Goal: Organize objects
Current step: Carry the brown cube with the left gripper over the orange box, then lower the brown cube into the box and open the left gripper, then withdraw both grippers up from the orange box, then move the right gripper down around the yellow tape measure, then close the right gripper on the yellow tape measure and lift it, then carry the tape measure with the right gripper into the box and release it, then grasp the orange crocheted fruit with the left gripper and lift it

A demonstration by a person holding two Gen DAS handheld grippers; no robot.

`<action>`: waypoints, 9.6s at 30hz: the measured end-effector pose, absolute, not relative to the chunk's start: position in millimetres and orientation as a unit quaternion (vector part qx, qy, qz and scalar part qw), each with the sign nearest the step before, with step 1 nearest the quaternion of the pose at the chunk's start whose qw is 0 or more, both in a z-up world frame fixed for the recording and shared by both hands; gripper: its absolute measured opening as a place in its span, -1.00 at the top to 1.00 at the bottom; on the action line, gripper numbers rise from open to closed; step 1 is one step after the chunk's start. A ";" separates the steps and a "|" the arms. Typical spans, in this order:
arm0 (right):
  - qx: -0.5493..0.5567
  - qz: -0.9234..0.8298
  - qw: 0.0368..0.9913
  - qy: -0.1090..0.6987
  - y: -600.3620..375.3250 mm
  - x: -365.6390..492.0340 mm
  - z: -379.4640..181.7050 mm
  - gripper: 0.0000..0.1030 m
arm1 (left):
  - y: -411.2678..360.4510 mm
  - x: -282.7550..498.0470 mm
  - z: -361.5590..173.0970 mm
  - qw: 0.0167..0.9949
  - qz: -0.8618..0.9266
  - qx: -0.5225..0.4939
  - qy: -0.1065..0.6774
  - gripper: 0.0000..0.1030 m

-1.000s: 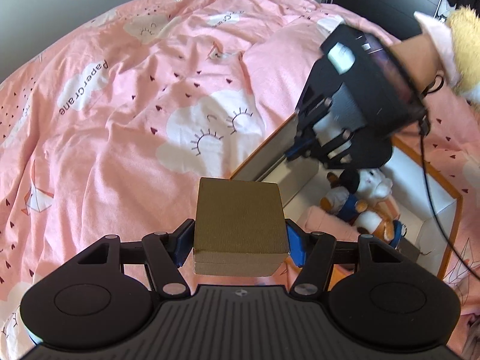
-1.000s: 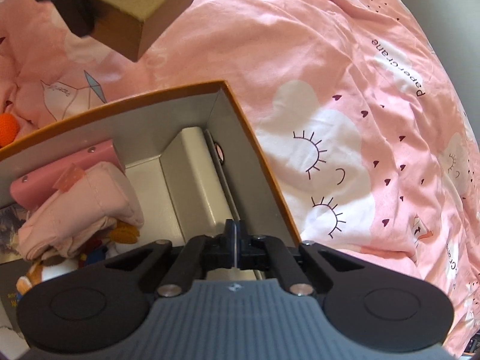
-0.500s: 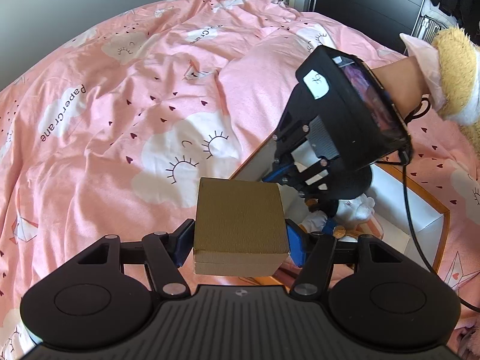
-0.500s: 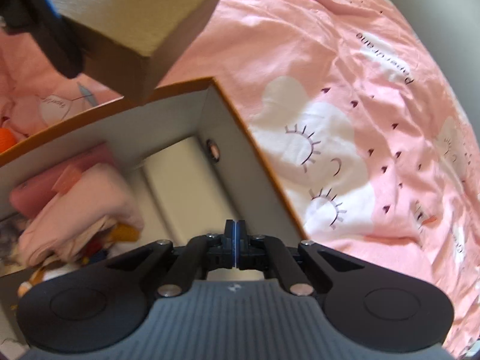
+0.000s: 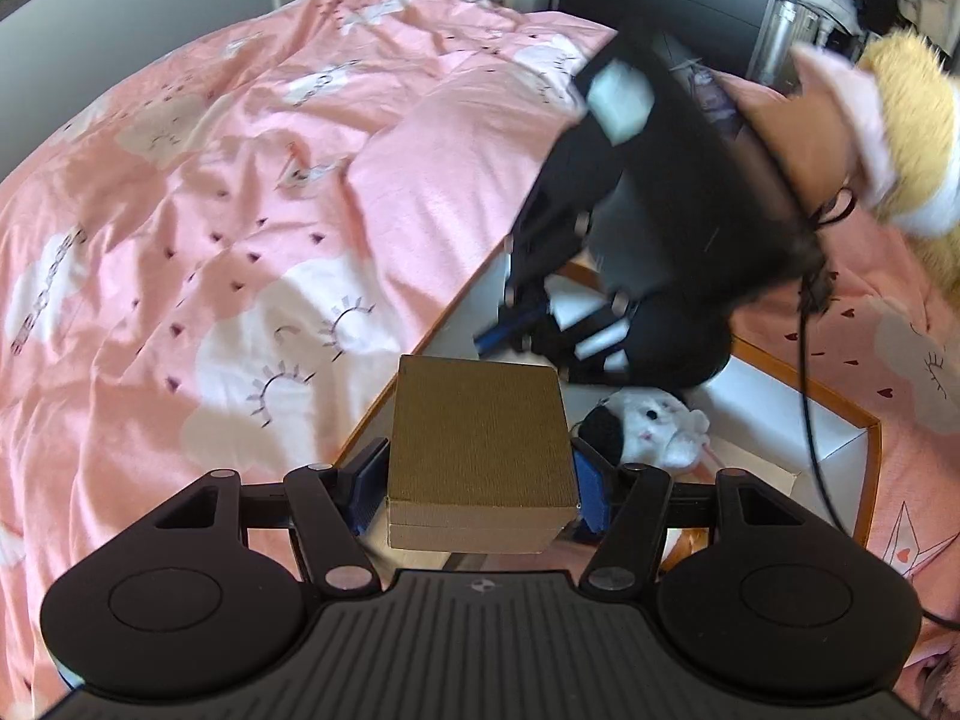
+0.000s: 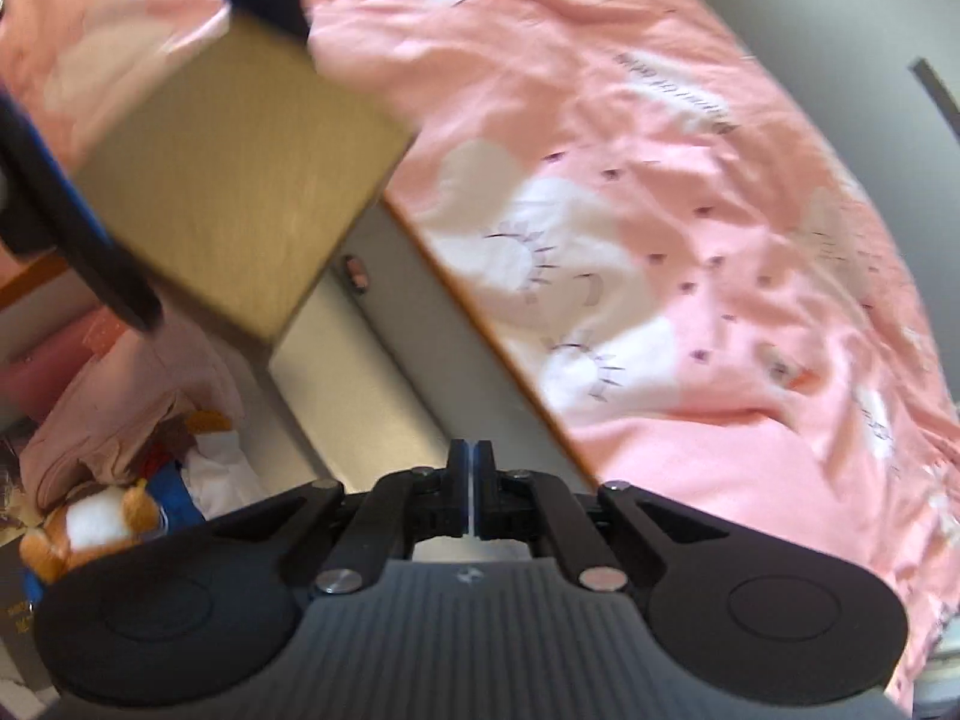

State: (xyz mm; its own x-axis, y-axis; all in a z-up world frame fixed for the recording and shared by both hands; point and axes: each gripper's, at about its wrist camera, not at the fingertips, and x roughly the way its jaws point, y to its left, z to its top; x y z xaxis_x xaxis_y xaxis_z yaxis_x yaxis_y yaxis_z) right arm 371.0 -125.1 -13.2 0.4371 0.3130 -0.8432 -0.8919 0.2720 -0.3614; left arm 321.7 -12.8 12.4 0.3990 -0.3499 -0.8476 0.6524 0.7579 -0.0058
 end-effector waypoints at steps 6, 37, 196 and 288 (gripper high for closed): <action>-0.420 0.349 0.785 0.291 -167.8 365.6 30.1 0.98 | -62.0 333.5 -9.6 0.794 -0.341 0.258 0.433 -0.39; -0.360 0.298 0.818 0.335 -216.4 374.6 7.9 0.97 | -142.1 401.3 -65.5 0.712 -0.355 0.336 0.503 -0.50; -0.333 0.417 0.703 0.471 -22.5 94.2 -86.7 -0.12 | 87.9 36.8 -72.3 0.840 -0.136 0.013 0.524 0.13; -0.251 0.201 0.835 0.447 -247.7 241.7 12.0 -0.26 | -104.4 237.1 -49.5 0.796 -0.326 -0.058 0.507 -0.14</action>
State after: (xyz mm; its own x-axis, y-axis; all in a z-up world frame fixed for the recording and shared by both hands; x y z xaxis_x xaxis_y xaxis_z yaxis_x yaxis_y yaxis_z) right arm 241.7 -247.7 12.0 0.5191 0.1114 -0.8474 -0.5601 0.7933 -0.2388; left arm 237.1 -104.4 -49.5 0.2735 -0.5774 -0.7693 0.4593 0.7811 -0.4230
